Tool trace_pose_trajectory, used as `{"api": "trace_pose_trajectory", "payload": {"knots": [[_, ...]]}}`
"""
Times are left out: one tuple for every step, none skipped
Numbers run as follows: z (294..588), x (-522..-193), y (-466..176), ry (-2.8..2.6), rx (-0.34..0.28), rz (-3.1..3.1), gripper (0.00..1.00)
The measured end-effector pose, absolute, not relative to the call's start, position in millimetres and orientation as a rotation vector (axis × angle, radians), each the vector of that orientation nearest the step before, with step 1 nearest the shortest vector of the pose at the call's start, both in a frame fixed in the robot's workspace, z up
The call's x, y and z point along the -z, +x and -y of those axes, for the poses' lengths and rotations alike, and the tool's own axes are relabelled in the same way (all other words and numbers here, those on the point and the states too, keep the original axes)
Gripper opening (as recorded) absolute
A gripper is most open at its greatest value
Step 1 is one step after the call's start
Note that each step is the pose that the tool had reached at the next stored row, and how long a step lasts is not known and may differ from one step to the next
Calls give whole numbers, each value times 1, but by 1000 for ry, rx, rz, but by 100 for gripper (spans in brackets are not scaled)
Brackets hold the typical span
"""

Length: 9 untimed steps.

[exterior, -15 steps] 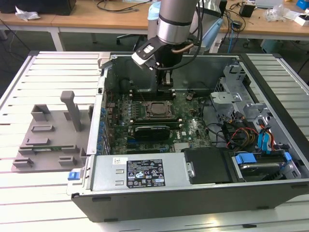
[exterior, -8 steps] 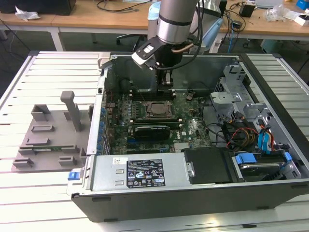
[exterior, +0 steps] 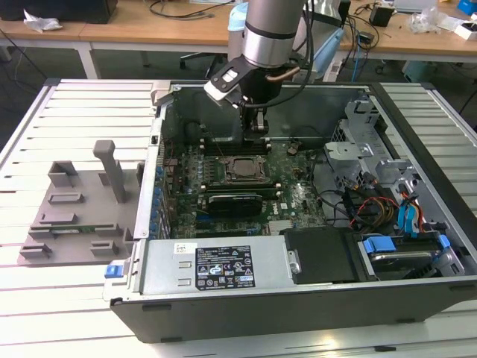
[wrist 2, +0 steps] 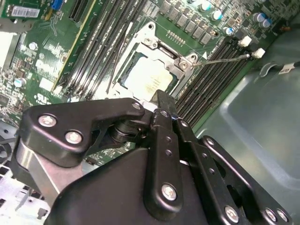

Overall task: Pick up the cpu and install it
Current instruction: 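Install the first cpu locking lever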

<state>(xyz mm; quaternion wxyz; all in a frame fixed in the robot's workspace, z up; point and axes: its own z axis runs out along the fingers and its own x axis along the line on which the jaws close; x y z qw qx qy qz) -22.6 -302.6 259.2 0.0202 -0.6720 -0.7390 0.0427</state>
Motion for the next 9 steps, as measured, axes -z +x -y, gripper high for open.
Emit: {"api": "trace_pose_trajectory", "payload": {"knots": [[303,-259,-23,-2062,-133,2314,11],[303,-259,-23,-2044,-134,2331,11],[303,-259,-23,-2025,-134,2348,11],[303,-259,-23,-2007,-135,2364,11],[303,-259,-23,-1987,-135,2382,11],[303,-259,-23,-1968,-136,2399,11],[303,-259,-23,-1927,-136,2433,11],[303,-259,-23,-1908,-137,2450,11],[303,-259,-23,-1887,-137,2467,11]]}}
